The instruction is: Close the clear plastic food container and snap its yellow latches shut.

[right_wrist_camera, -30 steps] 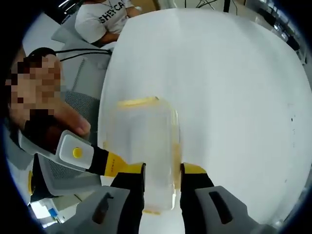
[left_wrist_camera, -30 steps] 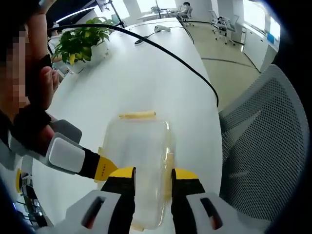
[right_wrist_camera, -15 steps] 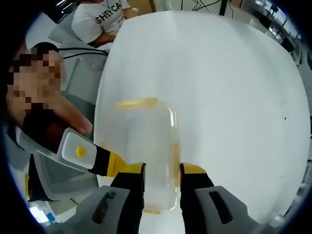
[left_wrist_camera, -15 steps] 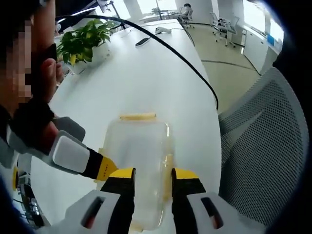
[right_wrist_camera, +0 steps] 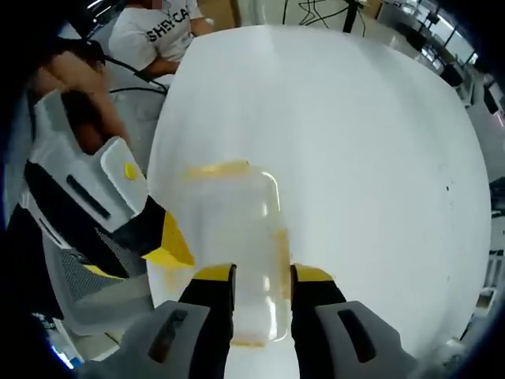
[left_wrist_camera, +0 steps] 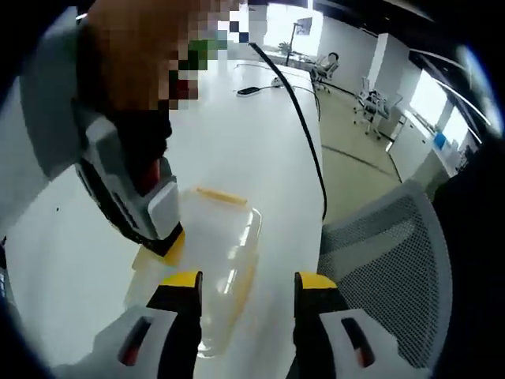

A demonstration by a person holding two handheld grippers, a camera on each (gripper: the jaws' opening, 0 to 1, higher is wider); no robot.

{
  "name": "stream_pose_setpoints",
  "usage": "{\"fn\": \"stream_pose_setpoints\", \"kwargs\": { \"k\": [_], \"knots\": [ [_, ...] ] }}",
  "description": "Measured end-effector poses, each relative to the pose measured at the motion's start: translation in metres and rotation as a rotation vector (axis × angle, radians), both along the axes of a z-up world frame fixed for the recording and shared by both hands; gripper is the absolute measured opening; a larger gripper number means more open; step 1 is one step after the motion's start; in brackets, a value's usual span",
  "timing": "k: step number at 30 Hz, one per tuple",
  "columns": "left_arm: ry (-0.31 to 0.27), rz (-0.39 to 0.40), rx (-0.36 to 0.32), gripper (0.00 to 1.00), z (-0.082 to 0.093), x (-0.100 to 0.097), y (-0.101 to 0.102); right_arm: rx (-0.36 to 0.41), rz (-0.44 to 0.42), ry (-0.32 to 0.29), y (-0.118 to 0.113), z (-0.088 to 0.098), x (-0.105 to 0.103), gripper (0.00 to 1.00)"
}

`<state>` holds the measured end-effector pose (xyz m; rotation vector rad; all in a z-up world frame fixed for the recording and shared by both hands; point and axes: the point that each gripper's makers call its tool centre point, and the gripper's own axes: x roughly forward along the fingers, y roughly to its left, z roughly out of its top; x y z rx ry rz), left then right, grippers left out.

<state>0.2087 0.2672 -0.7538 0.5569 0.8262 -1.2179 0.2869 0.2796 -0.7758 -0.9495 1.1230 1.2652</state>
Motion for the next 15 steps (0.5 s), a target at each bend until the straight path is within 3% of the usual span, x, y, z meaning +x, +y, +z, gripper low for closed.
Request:
{"fn": "stream_pose_setpoints", "kwargs": {
  "k": [5, 7, 12, 15],
  "knots": [
    [0.014, -0.008, -0.002, 0.49, 0.001, 0.005, 0.007, 0.122, -0.121, -0.081, 0.004, 0.010, 0.008, 0.30],
    [0.001, -0.025, 0.002, 0.51, 0.003, 0.007, 0.009, 0.157, -0.119, -0.088, 0.003, 0.014, 0.007, 0.35],
    [-0.005, -0.041, 0.030, 0.55, -0.001, 0.016, 0.016, 0.206, -0.130, -0.062, -0.010, 0.018, 0.000, 0.44],
    [-0.008, -0.027, 0.043, 0.63, -0.006, 0.022, 0.020, 0.212, -0.111, -0.041, -0.017, 0.013, -0.004, 0.50]
  ]
}}
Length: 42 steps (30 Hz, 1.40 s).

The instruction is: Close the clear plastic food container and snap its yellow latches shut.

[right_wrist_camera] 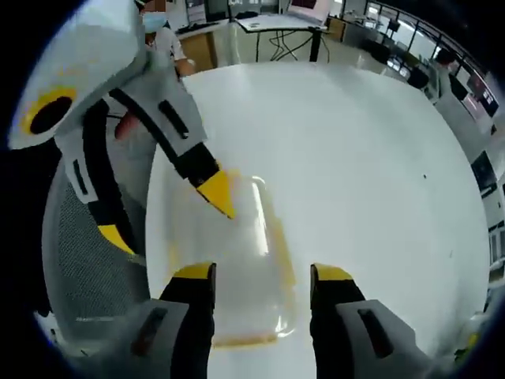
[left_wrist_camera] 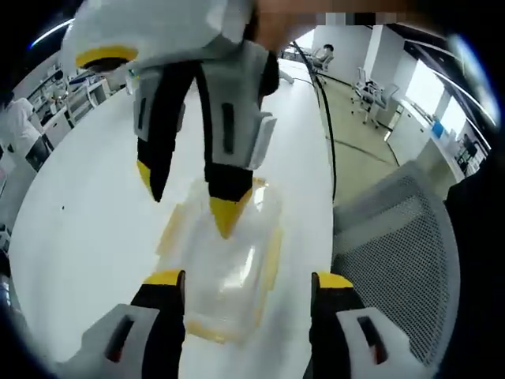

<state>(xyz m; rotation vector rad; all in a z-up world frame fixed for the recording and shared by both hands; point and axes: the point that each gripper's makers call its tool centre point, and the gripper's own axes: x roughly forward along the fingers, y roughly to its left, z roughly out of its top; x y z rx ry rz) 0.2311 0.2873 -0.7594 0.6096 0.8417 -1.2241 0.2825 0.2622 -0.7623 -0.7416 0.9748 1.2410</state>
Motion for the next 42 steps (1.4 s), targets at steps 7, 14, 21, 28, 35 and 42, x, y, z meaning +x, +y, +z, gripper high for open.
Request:
{"fn": "stream_pose_setpoints", "kwargs": {
  "k": [7, 14, 21, 28, 35, 42],
  "knots": [
    [0.008, -0.010, 0.028, 0.65, -0.005, 0.006, 0.005, 0.018, 0.046, 0.031, -0.002, -0.004, -0.016, 0.66],
    [-0.024, -0.043, 0.077, 0.74, -0.013, 0.006, 0.009, -0.005, 0.153, -0.002, 0.000, -0.007, -0.028, 0.80],
    [-0.060, -0.088, 0.126, 0.82, -0.018, 0.010, 0.009, -0.046, 0.210, -0.024, -0.007, -0.014, -0.033, 0.87],
    [-0.085, -0.127, 0.208, 0.83, -0.028, 0.016, 0.014, -0.088, 0.240, -0.054, -0.016, -0.024, -0.035, 0.87],
    [-0.101, -0.165, 0.242, 0.81, -0.031, 0.022, 0.014, -0.138, 0.227, -0.086, -0.026, -0.031, -0.034, 0.84],
    [-0.087, -0.184, 0.271, 0.79, -0.036, 0.022, 0.014, -0.128, 0.204, -0.083, -0.027, -0.033, -0.034, 0.83]
  ]
}}
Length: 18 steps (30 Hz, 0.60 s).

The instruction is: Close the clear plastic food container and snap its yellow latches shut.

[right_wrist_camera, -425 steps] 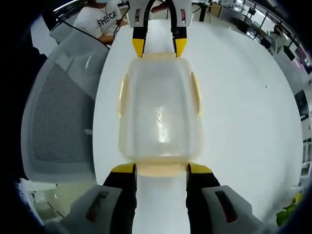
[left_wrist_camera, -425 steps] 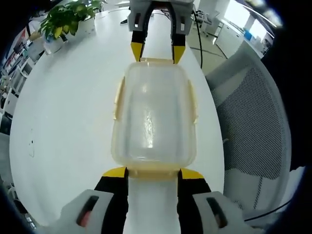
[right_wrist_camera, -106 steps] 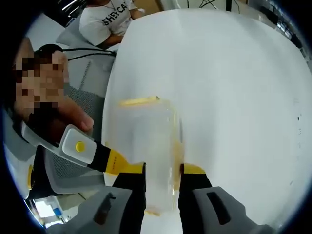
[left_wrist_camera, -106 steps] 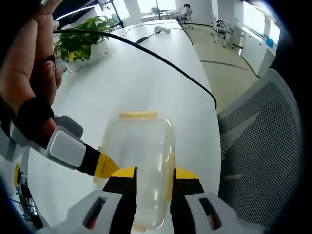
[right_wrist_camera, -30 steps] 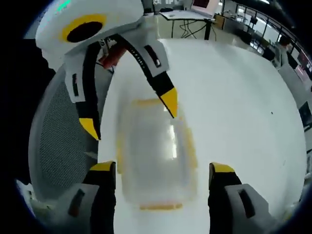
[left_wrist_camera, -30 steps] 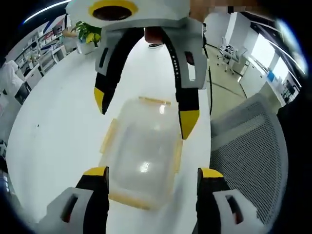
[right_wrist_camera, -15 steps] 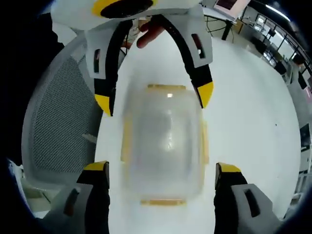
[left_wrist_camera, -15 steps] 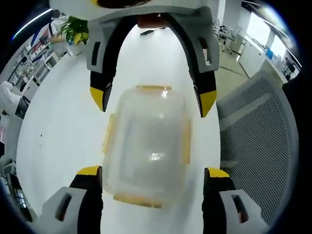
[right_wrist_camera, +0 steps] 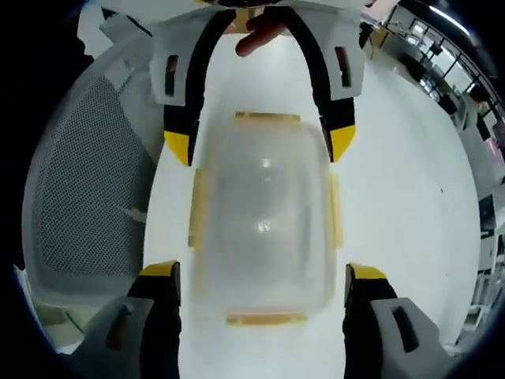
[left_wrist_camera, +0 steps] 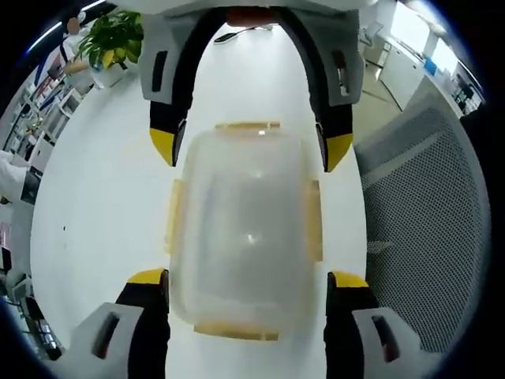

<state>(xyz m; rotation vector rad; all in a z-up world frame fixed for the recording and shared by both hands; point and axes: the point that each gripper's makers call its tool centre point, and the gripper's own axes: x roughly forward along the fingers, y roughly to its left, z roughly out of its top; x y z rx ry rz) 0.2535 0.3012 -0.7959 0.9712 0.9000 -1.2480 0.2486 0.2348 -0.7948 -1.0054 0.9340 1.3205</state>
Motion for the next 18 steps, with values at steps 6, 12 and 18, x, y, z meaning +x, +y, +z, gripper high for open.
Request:
{"fn": "stream_pose_setpoints", "kwargs": {
  "k": [6, 12, 18],
  "knots": [
    [-0.016, -0.008, 0.023, 0.77, -0.006, 0.004, -0.001, 0.015, -0.027, 0.019, 0.000, -0.004, 0.002, 0.81],
    [-0.022, -0.011, 0.043, 0.78, -0.013, 0.006, -0.001, -0.009, -0.019, 0.019, -0.005, -0.012, 0.001, 0.79],
    [-0.024, -0.013, 0.039, 0.78, -0.013, 0.006, -0.001, -0.035, -0.024, 0.019, -0.005, -0.013, 0.004, 0.76]
  ]
}}
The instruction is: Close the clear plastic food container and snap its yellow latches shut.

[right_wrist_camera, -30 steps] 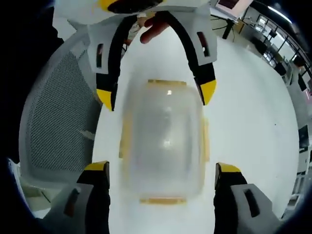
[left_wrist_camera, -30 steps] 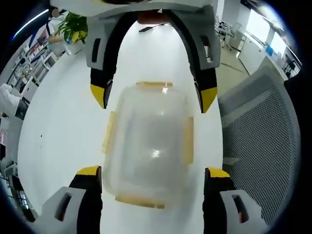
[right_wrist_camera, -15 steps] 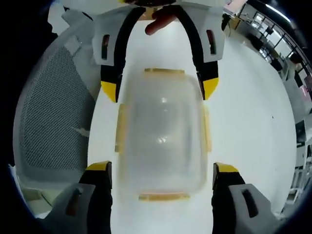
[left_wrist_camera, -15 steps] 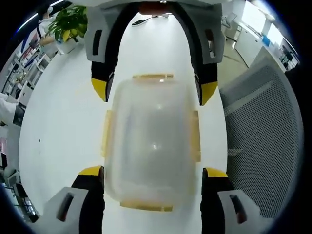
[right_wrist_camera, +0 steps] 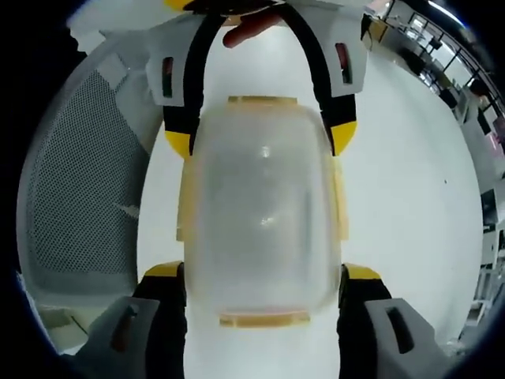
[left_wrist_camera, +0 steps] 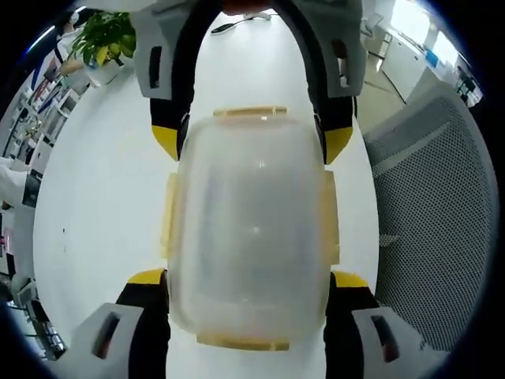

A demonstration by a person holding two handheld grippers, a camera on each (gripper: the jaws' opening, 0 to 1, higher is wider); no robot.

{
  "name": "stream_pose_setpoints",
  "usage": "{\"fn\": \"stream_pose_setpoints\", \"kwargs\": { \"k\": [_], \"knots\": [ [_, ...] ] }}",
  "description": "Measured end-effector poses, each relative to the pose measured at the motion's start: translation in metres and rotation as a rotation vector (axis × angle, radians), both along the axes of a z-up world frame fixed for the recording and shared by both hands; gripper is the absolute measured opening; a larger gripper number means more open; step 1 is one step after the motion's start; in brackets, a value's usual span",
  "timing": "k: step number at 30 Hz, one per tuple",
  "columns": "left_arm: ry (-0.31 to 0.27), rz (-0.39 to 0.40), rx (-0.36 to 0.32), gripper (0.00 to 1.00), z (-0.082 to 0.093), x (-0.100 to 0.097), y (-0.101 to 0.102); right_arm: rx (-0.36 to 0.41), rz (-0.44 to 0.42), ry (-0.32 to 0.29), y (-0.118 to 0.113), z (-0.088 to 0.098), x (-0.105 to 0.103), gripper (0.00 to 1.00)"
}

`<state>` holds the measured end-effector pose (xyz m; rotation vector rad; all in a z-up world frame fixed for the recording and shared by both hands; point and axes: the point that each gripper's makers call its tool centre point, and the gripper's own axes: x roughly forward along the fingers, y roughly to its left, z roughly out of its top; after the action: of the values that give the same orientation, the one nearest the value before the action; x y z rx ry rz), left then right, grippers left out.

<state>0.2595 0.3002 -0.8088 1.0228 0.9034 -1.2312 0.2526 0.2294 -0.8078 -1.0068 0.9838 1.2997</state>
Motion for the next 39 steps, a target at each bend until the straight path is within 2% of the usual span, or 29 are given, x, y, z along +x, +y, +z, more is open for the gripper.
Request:
{"fn": "stream_pose_setpoints", "kwargs": {
  "k": [17, 27, 39],
  "knots": [
    [-0.003, 0.005, -0.001, 0.78, -0.0003, -0.0004, -0.0001, 0.006, -0.005, -0.014, -0.0001, -0.0004, -0.0013, 0.76],
    [-0.001, 0.007, -0.031, 0.78, 0.0005, -0.0001, -0.0005, -0.016, -0.004, -0.013, 0.0001, -0.0009, -0.0011, 0.76],
    [-0.002, -0.004, -0.016, 0.78, -0.0003, 0.0030, 0.0060, -0.004, -0.019, -0.015, 0.0066, -0.0010, 0.0006, 0.76]
  ]
}}
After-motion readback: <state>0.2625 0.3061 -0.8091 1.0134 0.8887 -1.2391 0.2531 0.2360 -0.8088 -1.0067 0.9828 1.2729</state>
